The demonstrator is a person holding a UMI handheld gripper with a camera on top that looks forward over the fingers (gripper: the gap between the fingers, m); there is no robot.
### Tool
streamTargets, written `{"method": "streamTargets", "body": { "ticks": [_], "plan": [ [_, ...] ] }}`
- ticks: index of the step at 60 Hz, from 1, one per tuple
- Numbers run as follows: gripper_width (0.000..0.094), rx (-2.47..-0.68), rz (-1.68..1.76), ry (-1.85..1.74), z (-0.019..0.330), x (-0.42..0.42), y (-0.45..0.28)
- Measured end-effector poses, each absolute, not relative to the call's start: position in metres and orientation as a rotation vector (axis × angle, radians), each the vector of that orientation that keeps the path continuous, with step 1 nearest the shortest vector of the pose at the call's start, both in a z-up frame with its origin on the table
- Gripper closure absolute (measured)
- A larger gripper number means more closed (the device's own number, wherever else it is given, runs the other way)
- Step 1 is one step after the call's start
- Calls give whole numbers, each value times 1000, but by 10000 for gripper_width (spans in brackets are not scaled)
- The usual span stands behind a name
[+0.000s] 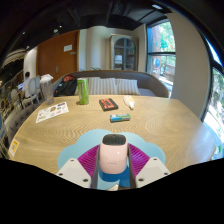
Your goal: Arrange mouse
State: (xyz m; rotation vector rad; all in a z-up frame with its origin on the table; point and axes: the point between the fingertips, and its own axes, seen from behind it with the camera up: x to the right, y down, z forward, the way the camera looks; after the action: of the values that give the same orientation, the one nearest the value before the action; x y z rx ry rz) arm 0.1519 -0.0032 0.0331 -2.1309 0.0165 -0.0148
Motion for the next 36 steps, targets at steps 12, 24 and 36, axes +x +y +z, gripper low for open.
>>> {"method": "streamTargets", "body": {
  "ticks": [12, 24, 36],
  "plan": [
    [462, -2201, 46, 20, -9, 157, -16],
    [349, -2196, 106, 35, -7, 159, -19],
    [83, -2188, 139, 54, 11, 170, -58]
  ]
}}
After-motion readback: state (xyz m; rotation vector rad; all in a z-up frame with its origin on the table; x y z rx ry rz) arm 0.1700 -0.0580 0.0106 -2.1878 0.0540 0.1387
